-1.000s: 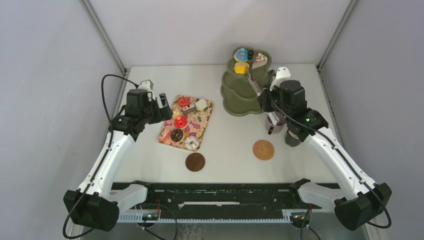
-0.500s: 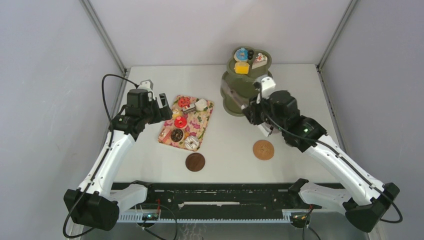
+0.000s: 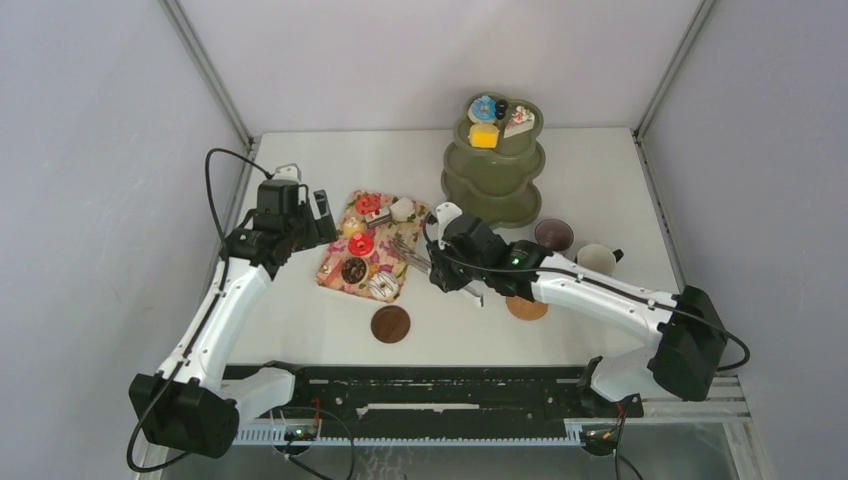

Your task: Serve the afternoon tea

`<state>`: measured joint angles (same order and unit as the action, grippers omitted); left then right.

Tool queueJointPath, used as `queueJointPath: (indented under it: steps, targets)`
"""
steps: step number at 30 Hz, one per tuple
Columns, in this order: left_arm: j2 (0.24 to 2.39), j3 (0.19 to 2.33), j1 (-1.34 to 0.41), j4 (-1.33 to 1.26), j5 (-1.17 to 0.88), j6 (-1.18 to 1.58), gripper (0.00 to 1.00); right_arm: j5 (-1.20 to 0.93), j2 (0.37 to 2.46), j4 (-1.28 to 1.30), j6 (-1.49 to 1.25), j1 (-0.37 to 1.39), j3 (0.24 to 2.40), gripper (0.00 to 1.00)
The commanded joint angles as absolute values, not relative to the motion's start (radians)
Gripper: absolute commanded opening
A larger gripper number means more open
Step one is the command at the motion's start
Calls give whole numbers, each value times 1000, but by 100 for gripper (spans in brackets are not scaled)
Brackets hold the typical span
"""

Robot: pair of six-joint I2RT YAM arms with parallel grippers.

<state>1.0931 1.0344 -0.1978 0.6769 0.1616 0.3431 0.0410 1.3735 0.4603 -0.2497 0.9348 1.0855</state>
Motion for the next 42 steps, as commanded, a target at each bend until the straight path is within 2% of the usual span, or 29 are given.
queueJointPath:
  steps: [1,5,28,42]
  targets:
    - [1098,1079,-194,690,212,365,89,103,1402,367,-349,942,1132,35]
    - [1101,1081,-192,689,212,364,89,71,1448,364,-381,941,1150,39]
    - [1095,1072,-192,688,209,361,89,-136,1631,190,-629,857,1222,47]
    - [1086,1060,-190,689,219,347,89,-133,1729,184,-670,849,1289,50]
